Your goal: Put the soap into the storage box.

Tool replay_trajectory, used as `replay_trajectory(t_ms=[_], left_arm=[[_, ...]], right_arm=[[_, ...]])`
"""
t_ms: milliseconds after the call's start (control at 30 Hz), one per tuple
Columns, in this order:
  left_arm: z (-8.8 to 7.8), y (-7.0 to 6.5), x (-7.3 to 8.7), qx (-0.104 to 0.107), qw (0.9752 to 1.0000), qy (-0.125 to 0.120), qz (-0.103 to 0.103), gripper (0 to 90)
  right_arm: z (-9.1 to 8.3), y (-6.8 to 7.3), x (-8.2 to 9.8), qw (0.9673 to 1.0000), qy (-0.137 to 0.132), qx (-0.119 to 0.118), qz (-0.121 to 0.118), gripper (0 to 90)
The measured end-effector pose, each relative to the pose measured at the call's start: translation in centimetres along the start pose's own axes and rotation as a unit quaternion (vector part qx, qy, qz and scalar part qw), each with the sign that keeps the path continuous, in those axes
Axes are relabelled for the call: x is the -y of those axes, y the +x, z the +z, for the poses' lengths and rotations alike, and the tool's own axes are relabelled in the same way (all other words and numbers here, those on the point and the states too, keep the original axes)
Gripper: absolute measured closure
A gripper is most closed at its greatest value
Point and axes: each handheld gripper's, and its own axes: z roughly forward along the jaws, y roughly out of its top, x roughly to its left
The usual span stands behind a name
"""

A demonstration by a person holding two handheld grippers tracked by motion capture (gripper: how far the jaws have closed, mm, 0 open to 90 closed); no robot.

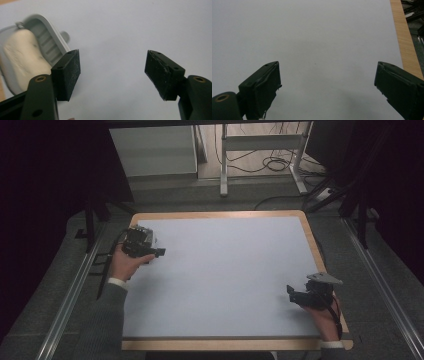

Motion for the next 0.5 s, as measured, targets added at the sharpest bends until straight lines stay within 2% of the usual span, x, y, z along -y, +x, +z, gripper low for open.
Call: replay_trajectory(t_ms=[100,200,400,500], left_arm=[[-0.2,-0.6,1.7,0.008,0.9999,0.0,0.011,28.6],[-0.7,-1.0,3.4,0.034,0.9993,-0.011,0.012,28.9],[-1.1,-2.1,6.5,0.043,0.9986,-0.01,0.027,28.1],[-1.2,-2.5,8.1,0.046,0.9986,-0.017,0.022,27.9]], right_arm=[[0.0,0.0,0.0,1.0,-0.001,-0.001,-0.002,6.6],[0.0,0.1,0.0,1.0,-0.001,-0.001,-0.002,6.6],[0.0,0.1,0.0,1.0,0.0,-0.001,-0.002,6.6],[0.0,0.2,-0.1,1.0,0.0,0.0,-0.004,6.6]])
